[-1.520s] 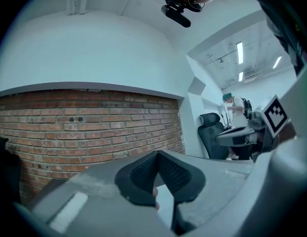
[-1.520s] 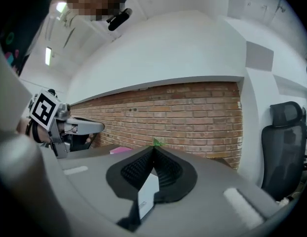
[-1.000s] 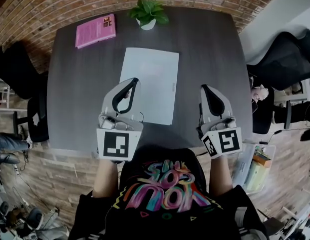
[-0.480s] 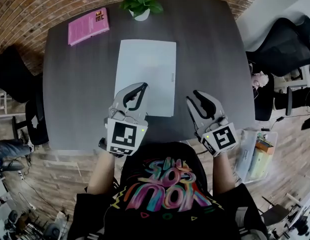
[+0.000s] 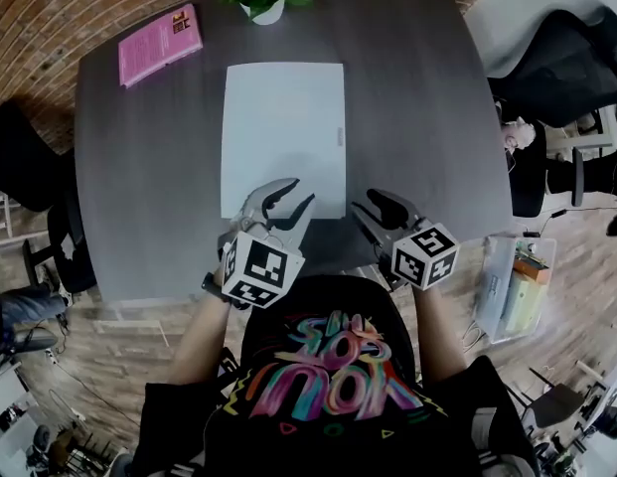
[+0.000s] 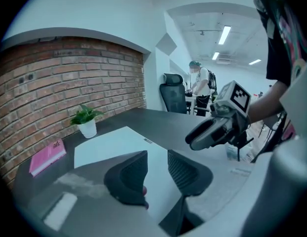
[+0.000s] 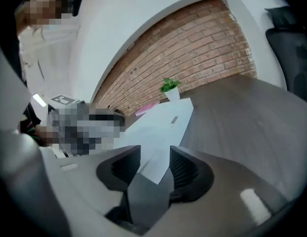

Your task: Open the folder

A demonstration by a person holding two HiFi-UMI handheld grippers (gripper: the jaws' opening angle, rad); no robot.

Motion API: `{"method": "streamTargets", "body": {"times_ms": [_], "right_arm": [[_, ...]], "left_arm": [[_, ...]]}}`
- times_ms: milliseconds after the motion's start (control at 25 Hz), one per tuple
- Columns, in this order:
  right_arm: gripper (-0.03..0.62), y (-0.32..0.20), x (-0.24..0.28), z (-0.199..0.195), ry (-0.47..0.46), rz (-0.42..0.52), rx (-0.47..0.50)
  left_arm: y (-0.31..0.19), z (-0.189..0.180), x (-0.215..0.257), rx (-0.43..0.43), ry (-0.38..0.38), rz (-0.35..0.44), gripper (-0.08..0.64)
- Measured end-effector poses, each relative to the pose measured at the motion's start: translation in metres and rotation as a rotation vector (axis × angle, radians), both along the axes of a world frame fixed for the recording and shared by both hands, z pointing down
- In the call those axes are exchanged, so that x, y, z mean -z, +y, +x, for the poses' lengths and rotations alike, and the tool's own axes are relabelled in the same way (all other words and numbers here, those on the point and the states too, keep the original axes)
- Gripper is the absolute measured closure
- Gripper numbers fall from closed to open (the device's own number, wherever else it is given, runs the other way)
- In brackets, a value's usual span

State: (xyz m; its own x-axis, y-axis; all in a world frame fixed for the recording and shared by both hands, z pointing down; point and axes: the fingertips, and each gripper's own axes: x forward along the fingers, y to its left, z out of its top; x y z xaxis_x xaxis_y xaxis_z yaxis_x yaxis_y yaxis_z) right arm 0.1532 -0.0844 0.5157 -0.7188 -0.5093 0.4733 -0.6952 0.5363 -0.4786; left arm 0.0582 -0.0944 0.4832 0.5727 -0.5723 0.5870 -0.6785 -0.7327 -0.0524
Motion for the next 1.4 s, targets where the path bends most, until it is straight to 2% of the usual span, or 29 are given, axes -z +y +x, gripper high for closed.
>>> {"method": "streamTargets", "body": {"times_ms": [120,480,600,760,1080,1280,1400], "right_arm": [[0.421,0.001,-0.017,-0.003,-0.046,-0.084,-0.030],[0.431,0.000,-0.040,-0.009,-0.156,-0.219,-0.055],[0.434,0.001,-0.043,-0.009,-0.172,-0.235,-0.059],[0.388,0.000,-0.047,-0.006,-0.183,-0.256,-0.073],[0.388,0.001,-0.050,-0.005,-0.222,-0.285,-0.107],[0.388,0.002,-0.050,-0.004,-0.229,-0.289,-0.120],[0.388,0.002,-0.050,-0.005,-0.225,-0.290,-0.114]], "left_arm": [[0.008,0.011,-0.014,-0.068,-0.033,-0.027,0.411],[0.033,0.035,-0.043,-0.231,-0.105,-0.082,0.321],[0.037,0.037,-0.049,-0.269,-0.149,-0.057,0.283],[0.038,0.044,-0.057,-0.320,-0.215,-0.011,0.247],[0.030,0.051,-0.071,-0.367,-0.308,0.060,0.245],[0.025,0.055,-0.072,-0.422,-0.380,0.158,0.245],[0.025,0.057,-0.072,-0.442,-0.394,0.175,0.245]]}}
